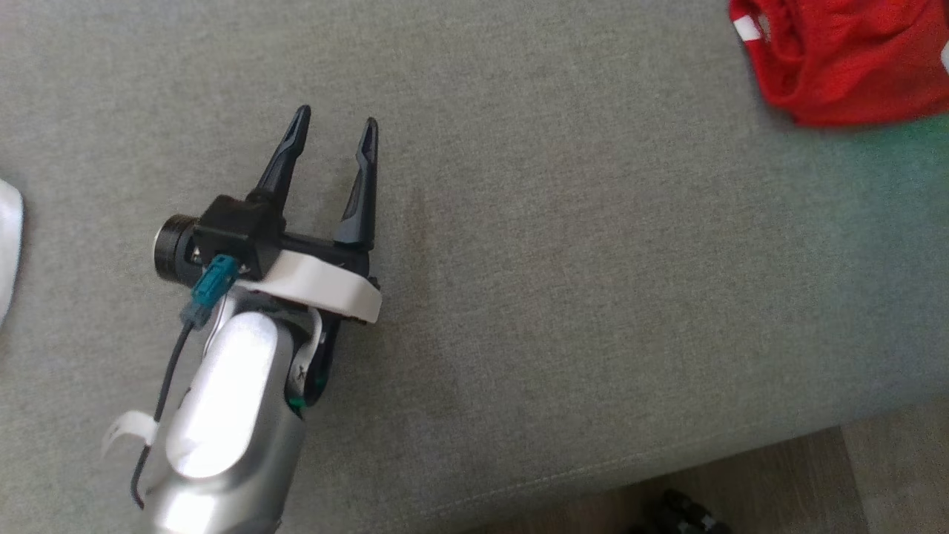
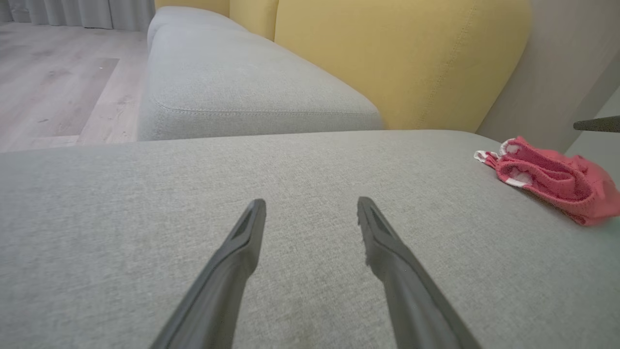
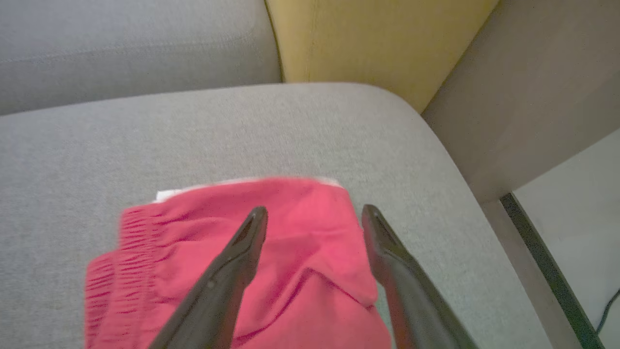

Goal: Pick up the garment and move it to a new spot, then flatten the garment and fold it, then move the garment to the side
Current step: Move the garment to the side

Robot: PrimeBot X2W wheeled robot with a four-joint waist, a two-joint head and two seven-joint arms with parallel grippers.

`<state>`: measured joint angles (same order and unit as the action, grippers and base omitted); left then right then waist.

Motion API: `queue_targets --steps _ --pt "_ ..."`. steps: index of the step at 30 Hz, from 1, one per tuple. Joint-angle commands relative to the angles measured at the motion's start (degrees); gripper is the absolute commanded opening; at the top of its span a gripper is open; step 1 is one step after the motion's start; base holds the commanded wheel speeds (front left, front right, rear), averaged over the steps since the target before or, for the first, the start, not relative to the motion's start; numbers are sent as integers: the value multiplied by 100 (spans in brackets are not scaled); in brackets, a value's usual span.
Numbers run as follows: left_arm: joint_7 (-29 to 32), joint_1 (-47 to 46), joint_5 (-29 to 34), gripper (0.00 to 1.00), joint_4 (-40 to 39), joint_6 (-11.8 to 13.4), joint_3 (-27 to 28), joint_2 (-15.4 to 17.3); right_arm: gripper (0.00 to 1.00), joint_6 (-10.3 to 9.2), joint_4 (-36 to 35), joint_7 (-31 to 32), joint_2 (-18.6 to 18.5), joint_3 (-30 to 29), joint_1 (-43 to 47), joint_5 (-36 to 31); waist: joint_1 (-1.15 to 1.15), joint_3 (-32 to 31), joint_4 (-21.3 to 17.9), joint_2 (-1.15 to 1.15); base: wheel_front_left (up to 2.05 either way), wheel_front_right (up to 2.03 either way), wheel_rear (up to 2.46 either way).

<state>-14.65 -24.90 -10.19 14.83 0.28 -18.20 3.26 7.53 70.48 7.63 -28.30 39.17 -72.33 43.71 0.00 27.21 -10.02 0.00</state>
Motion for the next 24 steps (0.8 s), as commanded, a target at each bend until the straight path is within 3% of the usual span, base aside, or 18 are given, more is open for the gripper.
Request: queue_targets --steps 1,12,24 --pt "-23 12 -41 100 -163 32 153 69 100 -4 -66 -135 -47 63 -13 -59 0 -136 26 0 0 0 0" --pt "-33 682 -268 100 -380 145 673 186 100 -4 -728 -1631 253 125 585 1 0 -1307 108 0 0 0 0" --pt "-34 1563 -397 100 -666 259 1173 306 100 -4 -1753 -2209 418 -92 2090 29 0 -2386 348 0 0 0 0"
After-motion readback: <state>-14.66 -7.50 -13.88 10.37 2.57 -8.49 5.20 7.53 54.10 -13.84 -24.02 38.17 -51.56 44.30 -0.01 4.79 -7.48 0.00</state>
